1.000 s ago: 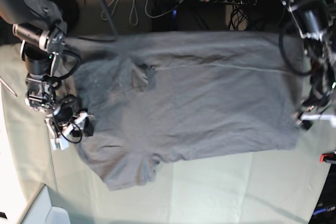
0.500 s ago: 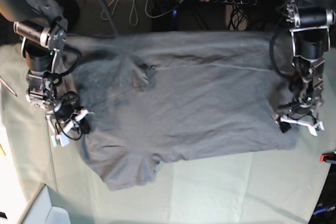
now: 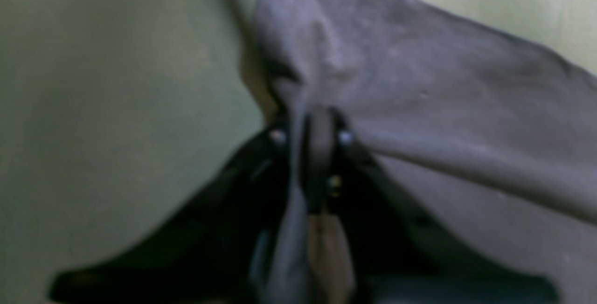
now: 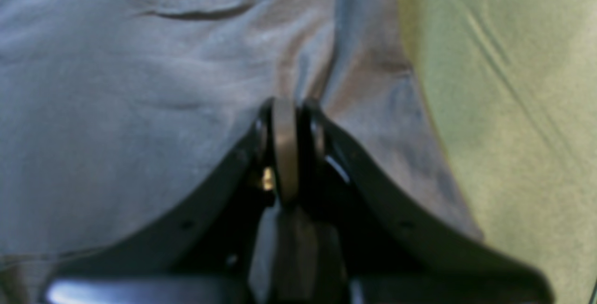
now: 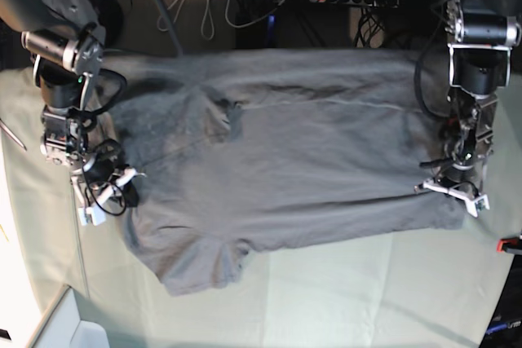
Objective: Layout the t-shirt on the table in an organized manner, then fold the t-shirt properly
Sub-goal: 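Move both grippers to the shirt's side edge and grasp it, then fold the grasped side edge over toward the shirt's middle with both grippers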
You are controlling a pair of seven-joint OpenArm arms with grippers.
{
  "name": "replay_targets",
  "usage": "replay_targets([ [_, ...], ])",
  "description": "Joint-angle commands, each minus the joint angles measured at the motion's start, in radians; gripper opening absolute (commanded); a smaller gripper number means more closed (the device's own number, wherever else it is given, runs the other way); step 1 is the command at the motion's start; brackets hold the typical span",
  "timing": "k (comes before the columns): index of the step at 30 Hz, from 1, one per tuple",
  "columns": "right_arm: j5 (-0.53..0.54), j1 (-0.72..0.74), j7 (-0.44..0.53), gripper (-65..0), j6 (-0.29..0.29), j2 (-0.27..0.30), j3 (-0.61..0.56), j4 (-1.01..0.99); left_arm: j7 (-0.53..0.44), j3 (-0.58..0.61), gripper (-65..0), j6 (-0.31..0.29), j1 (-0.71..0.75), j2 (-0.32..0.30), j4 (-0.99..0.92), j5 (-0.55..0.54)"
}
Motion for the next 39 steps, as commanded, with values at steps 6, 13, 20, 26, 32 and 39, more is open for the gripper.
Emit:
replay_targets([
  [6,-0.022,-0.106,-0.04,-65.0,0.007,-0.029,0.003,0.206,0.078,-0.002,-65.0,-0.005,0.071,-0.029,0.188,-0.007],
  [13,-0.022,-0.295,-0.04,-65.0,0.007,-0.124,0.047,0.573,0.102,-0.08,-65.0,-0.007,0.168,-0.028,0.323,-0.006],
  [20,-0.02,-0.4,-0.04,-65.0,0.007,-0.215,0.194,0.792,0.102,-0.185,-65.0,-0.011,0.226,-0.029,0.333,-0.004],
  [26,-0.02,-0.465,-0.032,-65.0,0.007,-0.221,0.187,0.82,0.102,-0.185,-65.0,-0.011,0.237,-0.029,0.333,-0.007],
  [32,-0.023,-0.381,-0.075,-60.3,0.007,-0.213,0.148,0.797,0.102,-0.185,-65.0,-0.011,0.232,-0.025,0.333,-0.007],
  [39,-0.025,-0.18,-0.289,-30.2,0.007,-0.138,0.041,0.648,0.102,-0.18,-65.0,-0.011,0.231,-0.023,0.333,-0.007],
])
